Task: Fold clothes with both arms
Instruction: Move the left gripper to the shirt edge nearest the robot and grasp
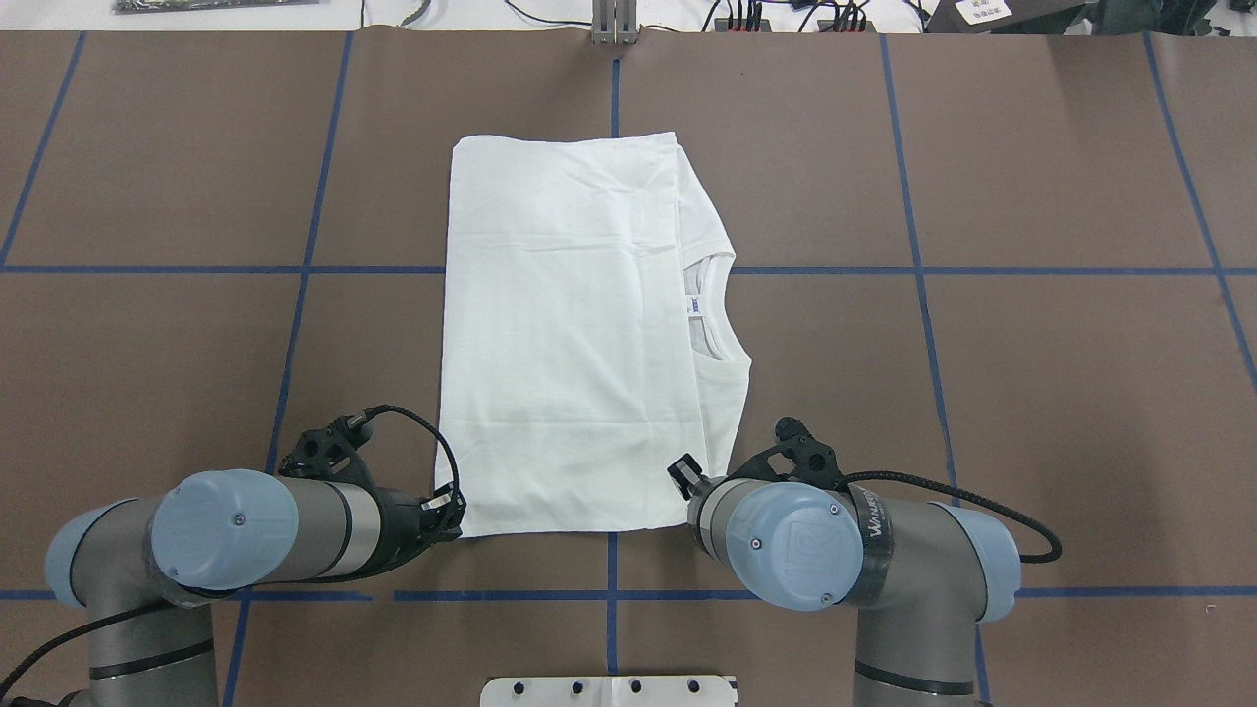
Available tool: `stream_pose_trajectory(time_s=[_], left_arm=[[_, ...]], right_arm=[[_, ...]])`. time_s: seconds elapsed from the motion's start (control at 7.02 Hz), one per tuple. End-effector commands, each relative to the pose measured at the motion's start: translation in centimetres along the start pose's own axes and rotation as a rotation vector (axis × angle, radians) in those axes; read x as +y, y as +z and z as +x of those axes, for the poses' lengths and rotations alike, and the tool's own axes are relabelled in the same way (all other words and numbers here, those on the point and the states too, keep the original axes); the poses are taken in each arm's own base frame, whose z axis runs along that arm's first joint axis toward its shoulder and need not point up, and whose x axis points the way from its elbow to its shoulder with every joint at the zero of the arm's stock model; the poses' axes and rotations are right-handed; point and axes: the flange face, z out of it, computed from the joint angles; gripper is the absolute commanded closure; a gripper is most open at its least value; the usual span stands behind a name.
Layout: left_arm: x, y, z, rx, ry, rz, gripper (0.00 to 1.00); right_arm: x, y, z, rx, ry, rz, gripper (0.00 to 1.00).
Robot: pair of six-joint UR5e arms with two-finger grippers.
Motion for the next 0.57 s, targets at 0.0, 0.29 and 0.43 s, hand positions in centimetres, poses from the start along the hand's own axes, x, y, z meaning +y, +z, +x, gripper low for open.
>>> stream_pose_trajectory(time_s=[0.0,0.29,0.43], left_arm=[[3.1,-2.1,0.6,0.032,0.009,-0.052,1.00],[6.6,-3.4,0.6,0.047,-0.005,-0.118,1.00],[8.4,-4.1,0.4,0.047,-0.022,-0.154,1.00]], right_arm=[[0.6,-2.0,2.9,0.007,-0.013,-0.034,1.00],[3.4,-2.4,6.6,0.019,-0.013,-0.045,1.00],[3.3,-3.5,7.5,0.017,-0.014,-0.059,1.00]])
